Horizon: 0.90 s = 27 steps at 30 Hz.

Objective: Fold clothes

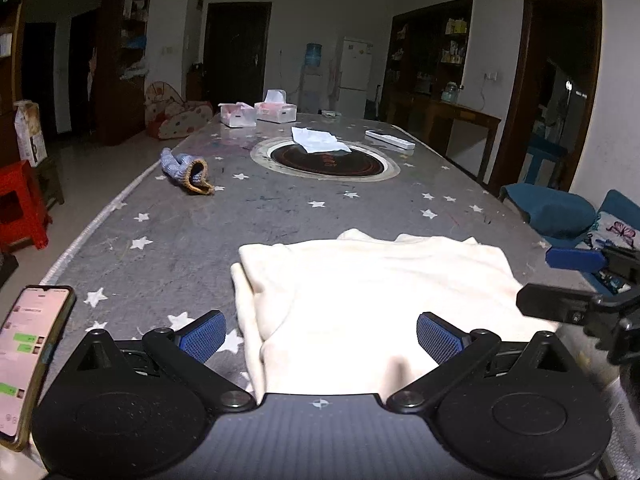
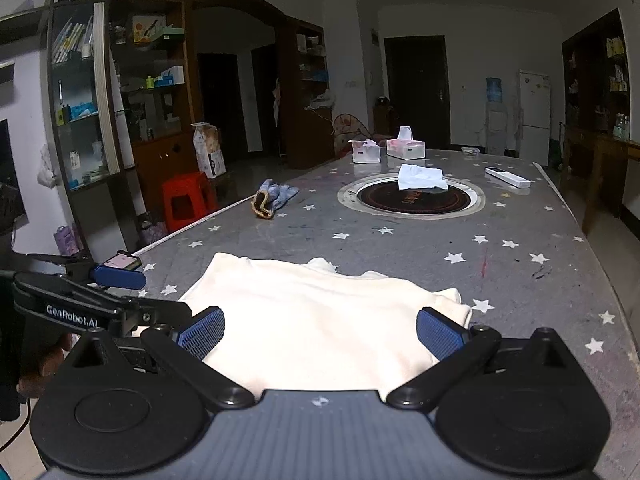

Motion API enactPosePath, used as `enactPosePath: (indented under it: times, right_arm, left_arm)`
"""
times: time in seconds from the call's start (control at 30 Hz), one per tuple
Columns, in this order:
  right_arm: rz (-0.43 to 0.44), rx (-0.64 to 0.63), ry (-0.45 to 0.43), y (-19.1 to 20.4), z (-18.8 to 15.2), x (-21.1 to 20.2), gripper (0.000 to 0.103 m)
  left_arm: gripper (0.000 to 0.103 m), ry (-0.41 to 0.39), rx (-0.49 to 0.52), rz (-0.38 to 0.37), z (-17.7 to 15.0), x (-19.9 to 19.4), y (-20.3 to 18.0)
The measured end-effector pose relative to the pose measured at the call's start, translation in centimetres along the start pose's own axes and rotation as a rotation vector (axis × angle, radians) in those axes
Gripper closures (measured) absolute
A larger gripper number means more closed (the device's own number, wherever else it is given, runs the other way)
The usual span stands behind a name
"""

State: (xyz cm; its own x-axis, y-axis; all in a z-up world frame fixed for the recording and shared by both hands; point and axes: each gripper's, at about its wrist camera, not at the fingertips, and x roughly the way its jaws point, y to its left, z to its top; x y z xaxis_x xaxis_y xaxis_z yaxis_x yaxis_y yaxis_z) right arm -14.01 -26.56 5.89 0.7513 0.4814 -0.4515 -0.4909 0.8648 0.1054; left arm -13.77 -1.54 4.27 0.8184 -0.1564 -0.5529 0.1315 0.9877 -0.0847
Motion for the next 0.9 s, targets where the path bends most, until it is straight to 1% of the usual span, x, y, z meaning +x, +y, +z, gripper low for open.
enactPosePath:
  times: [0.07, 0.17, 0.33, 0.4, 0.53, 0.67, 0.9]
  right_arm:
    - [0.002, 0.009, 0.002, 0.1, -0.2, 0.0, 0.000]
    - [0.001, 0.009, 0.034, 0.5, -0.5, 0.4, 0.000]
    - [-0.004, 0.002, 0.051, 1.1, -0.9, 0.5, 0.000]
    - [-0.003, 0.002, 0.054, 1.3, -1.0, 0.5, 0.000]
    - [0.006, -0.004, 0.064, 1.6, -1.3, 0.5, 0.000]
    - [0.018, -0.015, 0.080, 1.9, -1.6, 0.5, 0.000]
    - [0.032, -0.016, 0.094, 2.2, -2.4, 0.5, 0.000]
  left_arm:
    - [0.000, 0.001, 0.015, 0.015, -0.2, -0.1, -0.3]
    - [0.000, -0.004, 0.034, 0.029, -0.4, -0.3, -0.4]
    - [0.000, 0.003, 0.003, 0.012, -0.5, -0.4, 0.0]
    - [0.000, 0.002, -0.013, 0.016, -0.5, -0.5, 0.2]
    - [0.000, 0.005, -0.009, 0.028, -0.5, -0.6, 0.1]
    - [0.000, 0.029, 0.001, 0.022, -0.7, -0.5, -0.1]
    - [0.000, 0.063, -0.010, 0.013, -1.0, -0.4, -0.4]
